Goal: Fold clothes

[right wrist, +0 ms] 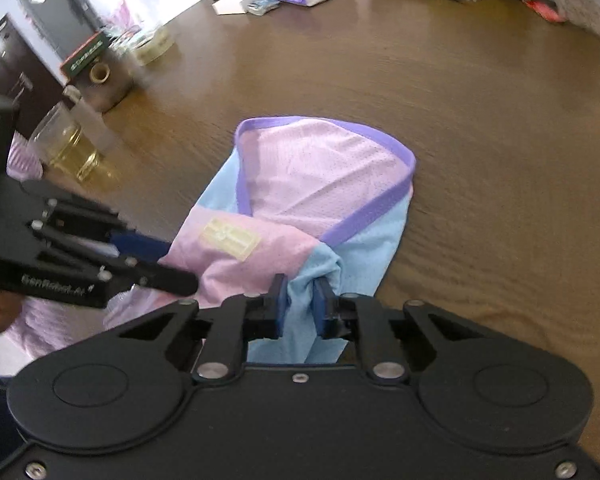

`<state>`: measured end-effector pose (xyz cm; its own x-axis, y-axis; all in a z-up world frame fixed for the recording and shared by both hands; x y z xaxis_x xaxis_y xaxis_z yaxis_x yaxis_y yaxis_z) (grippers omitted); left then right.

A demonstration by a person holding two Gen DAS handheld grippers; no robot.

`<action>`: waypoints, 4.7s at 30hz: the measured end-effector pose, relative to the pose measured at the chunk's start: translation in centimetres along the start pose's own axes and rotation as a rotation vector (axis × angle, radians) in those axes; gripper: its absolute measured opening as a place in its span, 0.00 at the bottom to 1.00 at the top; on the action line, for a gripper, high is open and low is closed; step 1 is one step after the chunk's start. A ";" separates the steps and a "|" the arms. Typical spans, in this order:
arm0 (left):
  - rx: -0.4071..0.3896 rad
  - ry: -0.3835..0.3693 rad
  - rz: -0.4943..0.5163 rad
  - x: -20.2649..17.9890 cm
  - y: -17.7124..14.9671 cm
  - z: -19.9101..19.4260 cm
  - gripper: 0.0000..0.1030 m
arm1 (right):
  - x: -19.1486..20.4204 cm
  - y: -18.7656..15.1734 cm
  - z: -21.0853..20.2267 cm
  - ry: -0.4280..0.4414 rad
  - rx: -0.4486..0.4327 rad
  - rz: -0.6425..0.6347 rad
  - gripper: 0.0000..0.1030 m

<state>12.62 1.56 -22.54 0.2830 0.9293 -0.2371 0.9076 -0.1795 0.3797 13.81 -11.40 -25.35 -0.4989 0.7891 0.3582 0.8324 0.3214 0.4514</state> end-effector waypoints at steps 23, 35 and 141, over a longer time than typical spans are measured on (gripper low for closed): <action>0.002 0.038 0.153 3.4 8.6 3.8 0.18 | -5.5 6.9 2.0 -0.040 0.048 -0.033 0.27; -0.095 0.013 0.164 3.6 8.0 0.4 0.03 | -4.4 6.4 -0.7 -0.028 -0.062 -0.052 0.09; -0.112 0.121 0.418 -3.5 -4.9 -1.7 0.52 | 9.9 -1.0 -7.0 0.048 0.010 -0.681 0.23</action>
<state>6.61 -0.29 -22.03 0.5742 0.8165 0.0607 0.6817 -0.5179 0.5167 6.42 -7.56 -16.57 -0.9223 0.3851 0.0324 0.3307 0.7431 0.5817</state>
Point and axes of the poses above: each gripper's, at about its wrist camera, not at the fingertips, and z roughly the way its jaws point, x to its left, y to its top, the point moved 7 cm from there along z, roughly the way its jaws point, and after that the axes turned 4 degrees about z, right-handed, at the moved point
